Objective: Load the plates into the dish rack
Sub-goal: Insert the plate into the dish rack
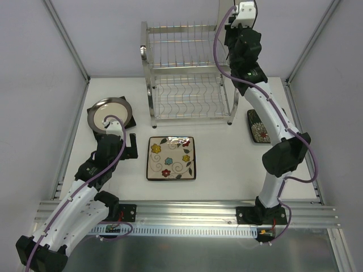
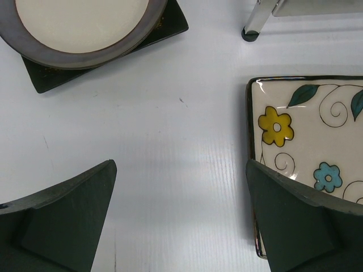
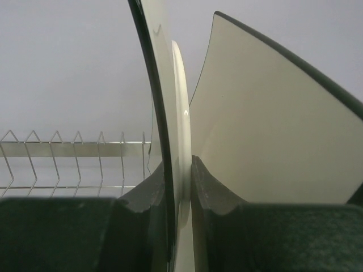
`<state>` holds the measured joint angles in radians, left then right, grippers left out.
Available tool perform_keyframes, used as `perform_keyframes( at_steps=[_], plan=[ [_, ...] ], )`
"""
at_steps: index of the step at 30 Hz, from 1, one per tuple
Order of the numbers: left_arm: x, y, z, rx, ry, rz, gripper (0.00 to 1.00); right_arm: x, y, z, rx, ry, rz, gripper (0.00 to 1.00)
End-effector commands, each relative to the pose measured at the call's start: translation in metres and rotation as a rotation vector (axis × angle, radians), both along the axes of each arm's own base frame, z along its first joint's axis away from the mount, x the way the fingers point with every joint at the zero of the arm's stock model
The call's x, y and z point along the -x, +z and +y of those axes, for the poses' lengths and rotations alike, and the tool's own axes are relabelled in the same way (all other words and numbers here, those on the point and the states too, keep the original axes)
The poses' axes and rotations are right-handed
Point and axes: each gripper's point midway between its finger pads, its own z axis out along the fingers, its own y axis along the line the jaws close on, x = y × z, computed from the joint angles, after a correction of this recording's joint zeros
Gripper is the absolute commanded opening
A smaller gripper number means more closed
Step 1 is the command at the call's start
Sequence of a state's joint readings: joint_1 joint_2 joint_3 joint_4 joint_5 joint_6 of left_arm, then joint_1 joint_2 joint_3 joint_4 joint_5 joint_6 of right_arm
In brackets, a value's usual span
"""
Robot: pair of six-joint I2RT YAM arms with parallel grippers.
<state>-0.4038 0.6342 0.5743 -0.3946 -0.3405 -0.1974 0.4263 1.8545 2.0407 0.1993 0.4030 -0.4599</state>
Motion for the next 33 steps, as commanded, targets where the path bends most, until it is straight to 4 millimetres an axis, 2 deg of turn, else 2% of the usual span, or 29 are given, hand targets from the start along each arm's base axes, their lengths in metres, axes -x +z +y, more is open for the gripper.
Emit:
perform_keyframes(
  at_steps=[1, 2, 4, 5, 11, 13, 15, 19, 26, 33],
  plan=[
    [-0.004, 0.006, -0.002, 0.013, -0.014, -0.030, 0.99, 0.053, 0.106, -0.019, -0.172, 0.014, -0.317, 0.01],
    [-0.004, 0.006, -0.002, 0.013, -0.012, -0.029, 0.99, 0.050, 0.096, -0.017, -0.168, 0.017, -0.296, 0.01],
    [-0.005, 0.006, -0.002, 0.013, -0.014, -0.030, 0.99, 0.052, 0.093, -0.016, -0.179, 0.025, -0.284, 0.01],
    [-0.005, 0.006, -0.002, 0.013, -0.012, -0.030, 0.99, 0.050, 0.083, -0.012, -0.175, 0.028, -0.261, 0.01],
    [-0.004, 0.006, -0.003, 0.015, -0.016, -0.028, 0.99, 0.051, 0.060, -0.010, -0.214, 0.034, -0.193, 0.00],
    [-0.004, 0.005, -0.003, 0.016, -0.017, -0.028, 0.99, 0.050, 0.048, -0.008, -0.233, 0.045, -0.156, 0.03],
    [-0.004, 0.006, -0.003, 0.015, -0.016, -0.028, 0.99, 0.054, 0.047, -0.007, -0.243, 0.055, -0.152, 0.06],
    [-0.004, 0.006, -0.003, 0.016, -0.017, -0.029, 0.99, 0.055, 0.032, -0.008, -0.252, 0.041, -0.103, 0.06],
    [-0.004, 0.006, -0.004, 0.021, -0.024, -0.029, 0.99, 0.057, 0.016, 0.001, -0.240, 0.058, -0.047, 0.27],
    [-0.004, 0.006, -0.005, 0.022, -0.027, -0.028, 0.99, 0.053, -0.001, 0.006, -0.239, 0.063, 0.014, 0.35]
  ],
)
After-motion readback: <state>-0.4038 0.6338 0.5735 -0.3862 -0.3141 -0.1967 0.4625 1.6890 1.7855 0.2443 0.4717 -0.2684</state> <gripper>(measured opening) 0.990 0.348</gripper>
